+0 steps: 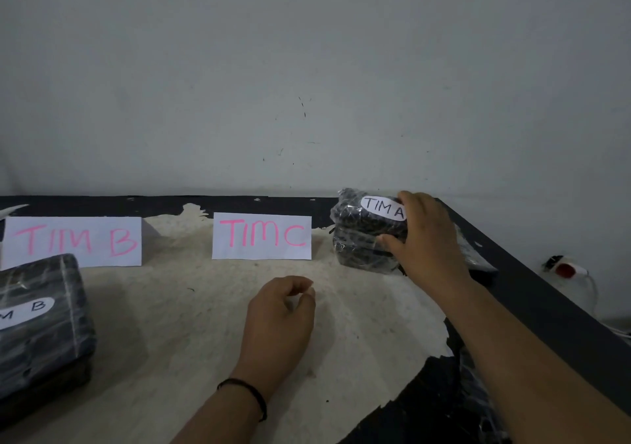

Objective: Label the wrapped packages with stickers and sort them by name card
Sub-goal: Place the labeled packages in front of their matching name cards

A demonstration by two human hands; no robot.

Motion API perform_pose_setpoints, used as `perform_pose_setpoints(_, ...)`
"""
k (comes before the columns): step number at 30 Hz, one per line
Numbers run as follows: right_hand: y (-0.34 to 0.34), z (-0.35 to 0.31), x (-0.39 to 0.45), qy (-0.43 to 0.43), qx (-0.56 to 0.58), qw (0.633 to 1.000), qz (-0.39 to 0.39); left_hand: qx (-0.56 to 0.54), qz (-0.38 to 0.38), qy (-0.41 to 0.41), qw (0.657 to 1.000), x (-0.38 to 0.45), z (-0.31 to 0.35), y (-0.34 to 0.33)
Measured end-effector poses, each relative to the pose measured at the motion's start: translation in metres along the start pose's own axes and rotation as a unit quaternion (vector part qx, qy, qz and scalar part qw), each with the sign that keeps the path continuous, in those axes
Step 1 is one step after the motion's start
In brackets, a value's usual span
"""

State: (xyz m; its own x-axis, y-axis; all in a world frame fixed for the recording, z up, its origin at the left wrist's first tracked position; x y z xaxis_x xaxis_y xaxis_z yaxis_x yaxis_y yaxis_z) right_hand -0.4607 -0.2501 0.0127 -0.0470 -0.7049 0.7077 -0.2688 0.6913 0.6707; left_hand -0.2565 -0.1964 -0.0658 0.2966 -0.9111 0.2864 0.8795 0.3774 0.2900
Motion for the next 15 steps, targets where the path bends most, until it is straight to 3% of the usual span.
perform_pose_setpoints(6, 0.034, -0.026, -0.027, -0.008, 0.097, 0.995, 0.001, -0.059, 0.015, 0.008, 0.998, -0.005, 0.010, 0.009)
perform_pose_setpoints(12, 0.062, -0.071, -0.069, 0.023, 0.142, 0.990, 0.016, -0.260, 0.034, 0.060, 0.963, -0.013, 0.047, 0.043)
perform_pose_setpoints(15, 0.064, -0.097, -0.087, 0.047, 0.147, 0.987, 0.034, -0.227, 0.017, 0.049, 0.973, -0.019, 0.057, 0.072)
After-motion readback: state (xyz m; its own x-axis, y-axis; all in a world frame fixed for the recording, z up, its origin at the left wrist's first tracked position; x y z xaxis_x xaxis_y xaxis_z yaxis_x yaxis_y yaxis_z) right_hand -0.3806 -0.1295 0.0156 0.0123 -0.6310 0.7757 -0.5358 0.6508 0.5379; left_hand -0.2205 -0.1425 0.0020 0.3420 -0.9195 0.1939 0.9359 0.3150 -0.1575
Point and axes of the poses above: each hand's wrist, its own x-axis towards the middle knuckle, its own y-axis out of the back of the hand, z = x × y, the point moved 3 cm from there along x, towards the middle knuckle, and after that the axes turned 9 degrees about z, right-handed, at the moved point
